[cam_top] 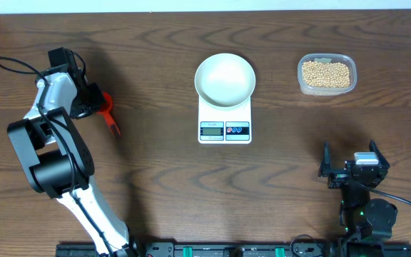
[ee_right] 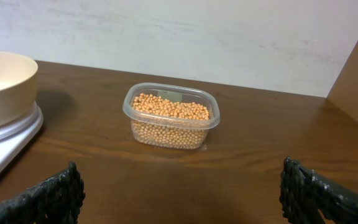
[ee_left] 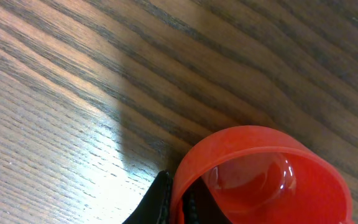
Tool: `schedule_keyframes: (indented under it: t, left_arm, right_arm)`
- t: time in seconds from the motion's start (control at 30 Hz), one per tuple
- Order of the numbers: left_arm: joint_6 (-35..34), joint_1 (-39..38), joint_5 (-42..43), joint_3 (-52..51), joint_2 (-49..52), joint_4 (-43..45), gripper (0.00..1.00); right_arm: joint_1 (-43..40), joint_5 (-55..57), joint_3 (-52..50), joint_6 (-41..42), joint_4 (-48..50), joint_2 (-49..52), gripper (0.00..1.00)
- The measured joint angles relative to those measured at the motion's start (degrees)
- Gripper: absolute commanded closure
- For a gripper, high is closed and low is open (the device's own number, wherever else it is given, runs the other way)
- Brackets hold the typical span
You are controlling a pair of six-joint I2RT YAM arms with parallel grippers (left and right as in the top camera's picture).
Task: Scoop item into bowl and weigh 50g on scale
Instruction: 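Lift the red scoop with the left gripper over the bowl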
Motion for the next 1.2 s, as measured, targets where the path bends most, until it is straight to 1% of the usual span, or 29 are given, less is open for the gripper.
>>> schedule_keyframes:
  t: [0.13,0.27,0.33,0.4,0.53,0.63,0.73,0.8,0.97,1.07,1.2]
  left_arm:
    - [-1.36,0.00,0.00,-0.02,-0.33,-0.17,0.93]
    - [-5.33,0.00,1.51,-0.55,-2.99,-0.52,0.93]
    - [-9.40,0.00,3.74,-0.79,-6.95,-0.61,0.93]
    - [-15.02,0.00,6.19,-0.76,-12.17,-0.48,0.93]
    - [-27.82,-0.20,10.58,-0.61,-22.16,-0.79,0.93]
    - [-35.41,-1.38,13.62,-0.52,-26.49,-0.96,0.93]
    - [-40.44,-4.59,16.13,-0.52,-27.45,-0.98,0.93]
    - [-43.65,-8.41,17.51,-0.55,-27.08,-1.05,0.93]
    - [-48.59,-17.38,18.97,-0.55,-26.80,-0.57,0.93]
    - [-50.71,-22.69,19.58,-0.55,-26.80,1.16,0.92]
    - [-53.72,-28.76,19.71,-0.55,-26.80,2.95,0.93]
  right_arm:
    - [0.00,0.00,0.00,0.00,0.00,0.00,0.01]
    - [0.00,0.00,0.02,0.00,0.00,0.00,0.01]
    - [0.00,0.00,0.00,0.00,-0.02,0.00,0.01]
    - [0.00,0.00,0.00,0.00,-0.02,0.00,0.01]
    - [0.00,0.00,0.00,0.00,0.00,0.00,0.01]
    - [0.00,0.00,0.00,0.00,0.00,0.00,0.01]
    - [0.00,0.00,0.00,0.00,0.00,0.00,0.01]
    - [0.00,0.00,0.00,0.00,-0.02,0.00,0.01]
    - [0.00,0.00,0.00,0.00,-0.02,0.00,0.01]
    - [0.00,0.02,0.00,-0.13,0.00,0.00,0.01]
    - [0.00,2.08,0.00,-2.29,-0.02,0.00,0.01]
